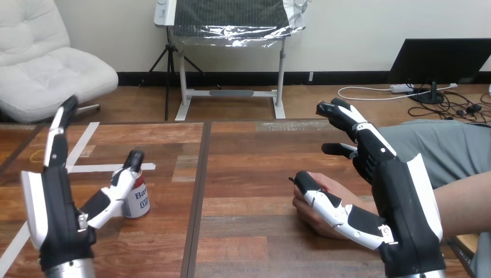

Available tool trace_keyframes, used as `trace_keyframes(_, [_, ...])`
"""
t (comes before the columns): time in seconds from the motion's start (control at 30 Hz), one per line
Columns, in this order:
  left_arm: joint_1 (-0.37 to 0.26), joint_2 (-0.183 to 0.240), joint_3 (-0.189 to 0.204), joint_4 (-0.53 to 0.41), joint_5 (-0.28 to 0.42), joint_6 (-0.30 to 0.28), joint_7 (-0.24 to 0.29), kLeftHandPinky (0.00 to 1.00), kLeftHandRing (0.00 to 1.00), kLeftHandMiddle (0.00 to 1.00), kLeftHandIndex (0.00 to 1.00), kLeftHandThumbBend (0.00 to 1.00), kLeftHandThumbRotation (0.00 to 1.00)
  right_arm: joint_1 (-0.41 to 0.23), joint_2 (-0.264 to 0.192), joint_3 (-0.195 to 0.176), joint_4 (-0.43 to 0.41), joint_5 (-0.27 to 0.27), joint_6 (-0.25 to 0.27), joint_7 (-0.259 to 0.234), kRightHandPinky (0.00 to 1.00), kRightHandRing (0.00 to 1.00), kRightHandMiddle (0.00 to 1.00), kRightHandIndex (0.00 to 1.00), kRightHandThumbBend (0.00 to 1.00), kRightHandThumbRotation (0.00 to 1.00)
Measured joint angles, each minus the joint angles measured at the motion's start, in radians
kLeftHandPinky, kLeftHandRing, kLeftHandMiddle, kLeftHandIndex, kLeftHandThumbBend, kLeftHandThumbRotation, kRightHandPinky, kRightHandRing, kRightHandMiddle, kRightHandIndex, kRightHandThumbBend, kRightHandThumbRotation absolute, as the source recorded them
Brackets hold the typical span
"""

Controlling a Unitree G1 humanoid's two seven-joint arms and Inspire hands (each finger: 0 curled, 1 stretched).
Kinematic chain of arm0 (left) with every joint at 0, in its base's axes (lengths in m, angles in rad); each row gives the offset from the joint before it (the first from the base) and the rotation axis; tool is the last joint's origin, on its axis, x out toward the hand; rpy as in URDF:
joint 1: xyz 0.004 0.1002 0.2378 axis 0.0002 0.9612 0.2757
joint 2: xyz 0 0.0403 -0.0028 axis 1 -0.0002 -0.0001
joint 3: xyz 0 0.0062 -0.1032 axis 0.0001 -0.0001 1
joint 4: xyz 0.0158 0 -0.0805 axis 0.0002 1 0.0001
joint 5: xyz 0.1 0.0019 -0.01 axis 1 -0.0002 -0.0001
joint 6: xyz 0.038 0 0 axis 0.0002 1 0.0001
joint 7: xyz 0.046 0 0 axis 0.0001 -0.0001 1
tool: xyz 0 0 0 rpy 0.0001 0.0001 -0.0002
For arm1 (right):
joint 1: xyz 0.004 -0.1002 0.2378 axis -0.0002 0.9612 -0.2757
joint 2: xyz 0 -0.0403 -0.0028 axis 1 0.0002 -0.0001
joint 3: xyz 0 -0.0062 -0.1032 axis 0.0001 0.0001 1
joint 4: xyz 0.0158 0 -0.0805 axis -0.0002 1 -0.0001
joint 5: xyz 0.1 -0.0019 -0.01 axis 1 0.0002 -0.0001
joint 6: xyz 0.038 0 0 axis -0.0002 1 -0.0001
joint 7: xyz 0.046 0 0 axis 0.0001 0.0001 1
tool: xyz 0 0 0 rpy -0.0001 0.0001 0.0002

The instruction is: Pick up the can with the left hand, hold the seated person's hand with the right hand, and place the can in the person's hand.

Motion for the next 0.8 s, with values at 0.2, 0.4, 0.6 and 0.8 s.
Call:
trace_keyframes(0.2, [-0.036, 0.038, 0.003, 0.097, 0.021, 0.0, 0.03, 0.94, 0.94, 0.93, 0.93, 0.76, 0.44, -0.001, -0.001, 0.0, 0.0, 0.0, 0.016, 0.004, 0.76, 0.92, 0.94, 0.82, 0.52, 0.0])
trace_keyframes(0.4, [-0.071, 0.077, -0.001, 0.174, 0.062, 0.024, 0.049, 0.92, 0.94, 0.94, 0.94, 0.84, 0.55, -0.001, -0.002, -0.001, 0.0, 0.0, 0.032, 0.012, 0.79, 0.93, 0.94, 0.82, 0.53, 0.0])
trace_keyframes(0.6, [-0.104, 0.109, -0.011, 0.239, 0.087, 0.056, 0.05, 0.9, 0.94, 0.95, 0.95, 0.9, 0.61, -0.002, -0.002, -0.002, 0.0, -0.003, 0.046, 0.017, 0.82, 0.93, 0.94, 0.82, 0.53, 0.0])
trace_keyframes(0.8, [-0.137, 0.141, -0.03, 0.292, 0.114, 0.103, 0.043, 0.87, 0.93, 0.95, 0.96, 0.95, 0.64, -0.003, -0.004, -0.007, 0.0, -0.003, 0.049, 0.018, 0.83, 0.94, 0.94, 0.81, 0.53, 0.0])
